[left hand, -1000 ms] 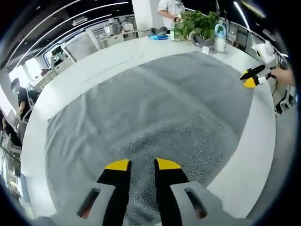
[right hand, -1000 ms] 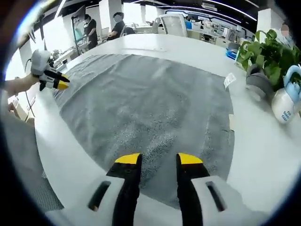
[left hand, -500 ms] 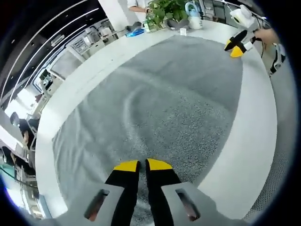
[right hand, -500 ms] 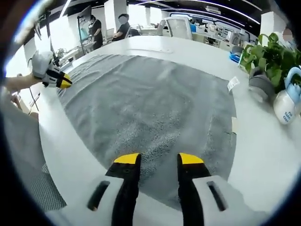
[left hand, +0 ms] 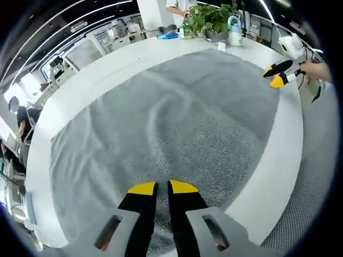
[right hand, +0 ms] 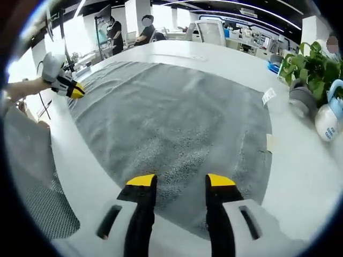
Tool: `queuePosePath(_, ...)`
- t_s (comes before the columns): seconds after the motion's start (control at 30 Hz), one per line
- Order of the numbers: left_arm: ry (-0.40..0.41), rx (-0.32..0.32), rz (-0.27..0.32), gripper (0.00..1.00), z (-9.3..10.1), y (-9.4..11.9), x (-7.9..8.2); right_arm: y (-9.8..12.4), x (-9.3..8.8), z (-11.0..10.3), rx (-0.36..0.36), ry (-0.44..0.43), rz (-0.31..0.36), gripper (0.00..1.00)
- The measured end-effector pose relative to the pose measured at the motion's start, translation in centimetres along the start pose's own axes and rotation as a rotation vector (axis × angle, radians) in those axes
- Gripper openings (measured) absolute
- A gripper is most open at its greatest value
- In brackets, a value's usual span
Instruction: Fold the towel on the table until its edges align and the towel forms a compact rectangular stack.
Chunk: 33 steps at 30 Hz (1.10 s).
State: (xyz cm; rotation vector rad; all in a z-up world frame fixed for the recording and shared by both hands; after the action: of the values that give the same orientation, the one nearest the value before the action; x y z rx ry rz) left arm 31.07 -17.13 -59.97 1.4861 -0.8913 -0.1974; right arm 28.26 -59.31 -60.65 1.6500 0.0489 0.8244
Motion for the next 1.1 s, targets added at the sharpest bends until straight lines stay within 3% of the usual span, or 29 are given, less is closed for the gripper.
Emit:
queuePosePath(0.23, 0.012, -0.023, -0.015, 0.1, 0.2, 0.6, -1.2, 0.4, -0.8, -1.3, 0.015, 0.011, -0.003, 0.37)
queuePosePath(0.53, 0.014, -0.022, -0.014, 0.1, 0.2, 0.8, -1.9, 0.6, -1.4, -2.8, 0.058, 0.031, -0.02, 0.46)
queuePosePath(0.63, -0.012, -0.002, -0.018, 0.13, 0.1, 0.9, -1.9, 1.0, -1.5, -3.2, 0.11, -0.044, -0.019, 0.46)
queuePosePath(0.67, -0.088, 0.037, -0.015, 0.15, -0.1, 1.0, -1.8, 1.1, -1.5, -3.3, 0.13, -0.074, -0.015, 0.46)
queuePosePath(0.7, -0.112, 0.046, -0.017, 0.16, 0.0, 1.1, -1.8, 1.2, -1.5, -3.3, 0.149, -0.106, -0.012, 0.46)
queuePosePath(0.87, -0.085, 0.033, -0.011, 0.14, 0.1, 1.0, -2.1, 1.8, -2.4, -3.6, 0.254, -0.268, 0.007, 0.37)
queuePosePath(0.97, -0.074, 0.034, -0.006, 0.14, 0.1, 1.1, -2.2, 1.8, -2.8, -3.2, 0.253, -0.265, 0.02, 0.31)
queuePosePath(1.1, -0.082, 0.034, -0.004, 0.15, -0.2, 1.2, -2.5, 1.9, -2.8, -3.3, 0.272, -0.29, 0.033, 0.32)
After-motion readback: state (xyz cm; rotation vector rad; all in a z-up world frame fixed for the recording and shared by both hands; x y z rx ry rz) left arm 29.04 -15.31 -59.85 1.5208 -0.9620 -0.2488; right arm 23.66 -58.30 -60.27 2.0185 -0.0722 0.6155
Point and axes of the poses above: the point that each gripper's makers call its tool centre point, and the gripper's own axes: y roughly backward along the fingers, z roughly to its right, x roughly out of its top, the point moved 7 cm from there along y, roughly backward along the fingers, and after that the axes turned 12 degrees about -z, right-handed, at the moved point
